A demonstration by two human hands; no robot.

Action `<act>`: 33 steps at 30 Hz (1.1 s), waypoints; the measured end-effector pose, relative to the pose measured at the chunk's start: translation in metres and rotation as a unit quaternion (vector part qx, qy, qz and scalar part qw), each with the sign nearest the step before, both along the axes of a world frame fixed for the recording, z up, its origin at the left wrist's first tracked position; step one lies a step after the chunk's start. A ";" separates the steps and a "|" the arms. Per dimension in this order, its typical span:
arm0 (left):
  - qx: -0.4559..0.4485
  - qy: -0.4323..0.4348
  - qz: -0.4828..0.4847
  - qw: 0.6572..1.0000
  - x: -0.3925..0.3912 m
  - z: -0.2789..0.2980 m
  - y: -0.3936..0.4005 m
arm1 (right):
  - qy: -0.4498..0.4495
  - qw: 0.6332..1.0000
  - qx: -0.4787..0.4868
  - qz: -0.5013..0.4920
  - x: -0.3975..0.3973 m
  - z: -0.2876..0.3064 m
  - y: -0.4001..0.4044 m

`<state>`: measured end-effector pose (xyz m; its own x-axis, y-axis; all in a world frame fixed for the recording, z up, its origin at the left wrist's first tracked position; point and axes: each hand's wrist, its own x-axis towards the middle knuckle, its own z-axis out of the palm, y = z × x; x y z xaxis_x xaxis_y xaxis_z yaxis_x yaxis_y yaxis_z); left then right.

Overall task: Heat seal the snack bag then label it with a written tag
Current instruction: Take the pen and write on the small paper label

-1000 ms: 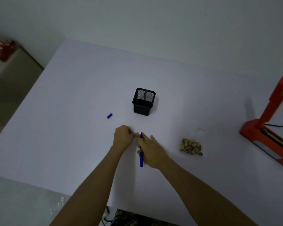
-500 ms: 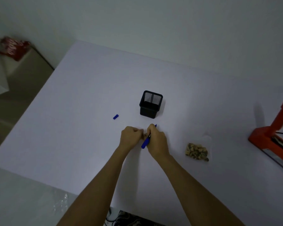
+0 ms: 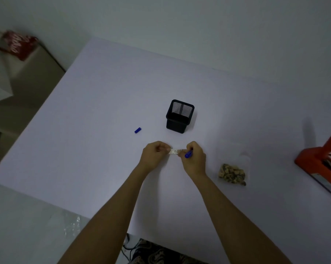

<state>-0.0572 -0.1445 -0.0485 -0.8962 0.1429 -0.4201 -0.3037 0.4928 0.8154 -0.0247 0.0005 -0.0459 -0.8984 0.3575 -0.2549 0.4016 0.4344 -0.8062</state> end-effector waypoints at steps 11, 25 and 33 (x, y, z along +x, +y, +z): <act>-0.080 0.091 -0.022 0.992 0.013 -0.018 0.015 | 0.064 0.978 0.158 0.123 0.006 -0.007 -0.017; -0.126 0.251 -0.033 0.959 0.030 -0.030 0.008 | 0.025 0.978 0.064 0.199 0.001 -0.030 -0.007; -0.238 0.361 -0.226 0.873 0.050 -0.049 -0.008 | 0.035 0.967 0.066 0.243 -0.004 -0.027 -0.002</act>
<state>-0.0068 -0.1521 -0.0980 -0.8498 0.5128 0.1222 0.5168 0.7649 0.3846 -0.0284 -0.0014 -0.0732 -0.9819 -0.0858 -0.1688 0.0710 0.6598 -0.7481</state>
